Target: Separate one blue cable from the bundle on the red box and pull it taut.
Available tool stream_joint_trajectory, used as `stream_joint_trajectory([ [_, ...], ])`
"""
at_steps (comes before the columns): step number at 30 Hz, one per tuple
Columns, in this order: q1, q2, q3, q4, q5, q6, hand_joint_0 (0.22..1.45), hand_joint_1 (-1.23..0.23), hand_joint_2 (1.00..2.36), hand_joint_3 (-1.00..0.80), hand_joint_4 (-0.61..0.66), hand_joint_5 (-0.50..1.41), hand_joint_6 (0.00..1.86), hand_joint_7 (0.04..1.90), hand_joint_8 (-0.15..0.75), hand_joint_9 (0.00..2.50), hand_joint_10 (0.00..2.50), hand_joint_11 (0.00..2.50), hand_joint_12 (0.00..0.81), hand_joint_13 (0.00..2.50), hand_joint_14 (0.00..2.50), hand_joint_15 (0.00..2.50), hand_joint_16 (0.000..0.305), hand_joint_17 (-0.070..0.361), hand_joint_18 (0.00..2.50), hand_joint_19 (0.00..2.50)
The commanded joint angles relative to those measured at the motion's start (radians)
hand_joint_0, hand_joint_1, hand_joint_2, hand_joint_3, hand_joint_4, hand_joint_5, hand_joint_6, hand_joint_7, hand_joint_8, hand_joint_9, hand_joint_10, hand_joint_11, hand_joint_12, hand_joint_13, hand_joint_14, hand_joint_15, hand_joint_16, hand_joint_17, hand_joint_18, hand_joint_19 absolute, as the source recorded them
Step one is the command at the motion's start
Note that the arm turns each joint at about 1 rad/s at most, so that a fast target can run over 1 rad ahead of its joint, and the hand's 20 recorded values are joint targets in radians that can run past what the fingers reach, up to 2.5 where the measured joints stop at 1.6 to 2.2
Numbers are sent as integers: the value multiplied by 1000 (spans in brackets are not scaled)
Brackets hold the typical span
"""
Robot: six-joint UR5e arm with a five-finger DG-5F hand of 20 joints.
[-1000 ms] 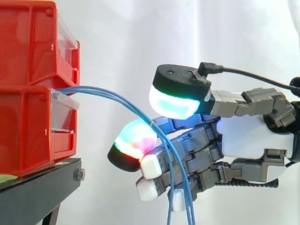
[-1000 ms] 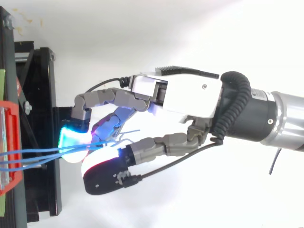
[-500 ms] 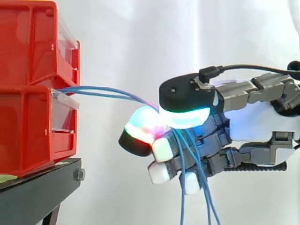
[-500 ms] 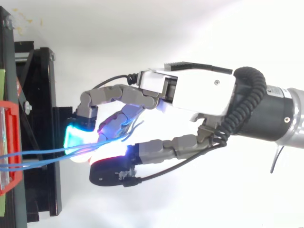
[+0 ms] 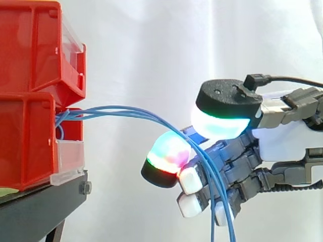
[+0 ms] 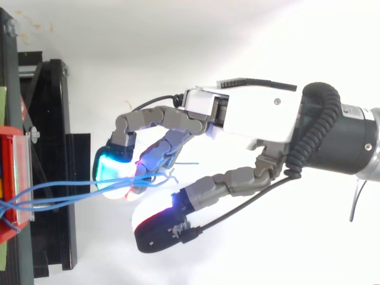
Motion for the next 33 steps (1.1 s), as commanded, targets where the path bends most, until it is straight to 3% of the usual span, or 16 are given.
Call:
stream_joint_trajectory([
  [1, 0, 1, -1, 0, 0, 1, 563, -713, 1004, -441, 225, -103, 553, 1184, 332, 773, 8, 374, 355, 800, 12, 374, 41, 93, 840, 455],
  [11, 0, 1, 0, 0, 0, 2, 622, -583, 1013, -297, 217, -90, 528, 1221, 335, 788, 8, 360, 353, 804, 10, 375, 41, 92, 831, 473],
  [21, 0, 5, 0, 0, 0, 2, 722, -791, 1020, -85, 202, -98, 552, 1207, 331, 816, 10, 392, 355, 832, 11, 372, 39, 88, 848, 449],
  [27, 0, 21, 0, -7, 2, -3, 725, -862, 1019, -161, 205, -119, 605, 1120, 319, 794, 8, 406, 350, 828, 11, 370, 38, 87, 851, 437],
  [31, 0, 25, 0, -25, 2, -3, 566, -731, 1007, -401, 219, -113, 596, 1127, 329, 784, 8, 393, 354, 807, 11, 383, 41, 93, 843, 454],
  [33, 0, 25, 0, -31, 2, -3, 573, -605, 1007, -396, 212, -98, 573, 1171, 337, 793, 8, 379, 355, 804, 11, 385, 42, 93, 834, 467],
])
